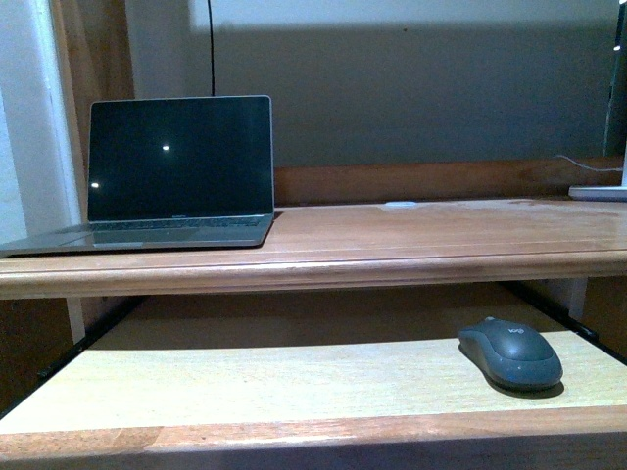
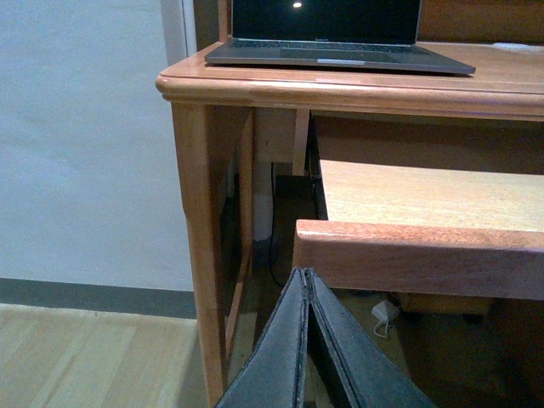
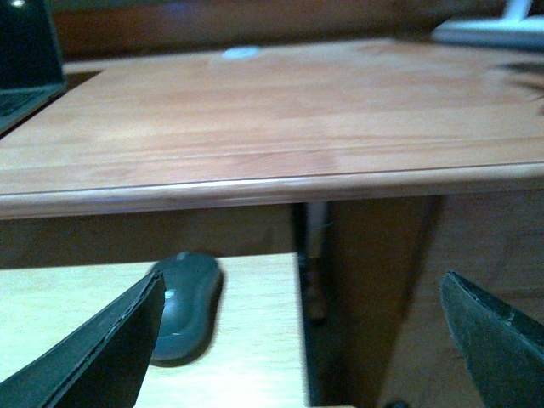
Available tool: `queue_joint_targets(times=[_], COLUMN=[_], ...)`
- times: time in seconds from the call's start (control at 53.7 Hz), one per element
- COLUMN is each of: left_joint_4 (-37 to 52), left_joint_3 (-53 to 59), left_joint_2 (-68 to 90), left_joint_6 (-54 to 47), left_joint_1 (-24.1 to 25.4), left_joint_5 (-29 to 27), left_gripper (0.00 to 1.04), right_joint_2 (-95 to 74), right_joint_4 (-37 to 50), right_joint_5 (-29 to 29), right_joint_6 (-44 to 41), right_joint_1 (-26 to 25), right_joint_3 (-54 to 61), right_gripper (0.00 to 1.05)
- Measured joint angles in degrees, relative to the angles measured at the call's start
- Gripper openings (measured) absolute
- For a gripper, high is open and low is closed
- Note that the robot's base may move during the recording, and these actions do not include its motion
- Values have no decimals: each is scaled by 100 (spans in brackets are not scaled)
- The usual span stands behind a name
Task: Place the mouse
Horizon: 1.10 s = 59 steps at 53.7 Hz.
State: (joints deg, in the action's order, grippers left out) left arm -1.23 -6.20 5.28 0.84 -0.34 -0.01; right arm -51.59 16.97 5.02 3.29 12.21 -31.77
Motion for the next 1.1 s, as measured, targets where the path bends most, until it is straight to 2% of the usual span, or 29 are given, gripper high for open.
queue_joint_targets(times=[0.13, 0.354, 0.559, 0.95, 1.099], left_joint_4=[37, 52, 96, 96, 96], left_joint_3=[144, 280, 439, 566, 566], left_joint_2=[-103, -219, -391, -496, -496], left_joint_6=[-4, -17, -20, -20, -20], left_joint_1=[0, 0, 4, 4, 4], left_joint_5=[-2, -2, 0, -2, -2], left_gripper=[3, 3, 3, 3, 3], right_joint_2=[-1351, -2260, -2691, -3526, -3729], right_joint_4=[-960, -1606, -1930, -2256, -2273], right_joint_5=[7, 479, 905, 1821, 1873], right_joint_6=[-17, -404, -313, 72, 98], right_joint_1=[1021, 1974, 2205, 2240, 2218], right_joint_3=[-1355, -2293, -2398, -2865, -2916], right_gripper=[97, 97, 97, 97, 97])
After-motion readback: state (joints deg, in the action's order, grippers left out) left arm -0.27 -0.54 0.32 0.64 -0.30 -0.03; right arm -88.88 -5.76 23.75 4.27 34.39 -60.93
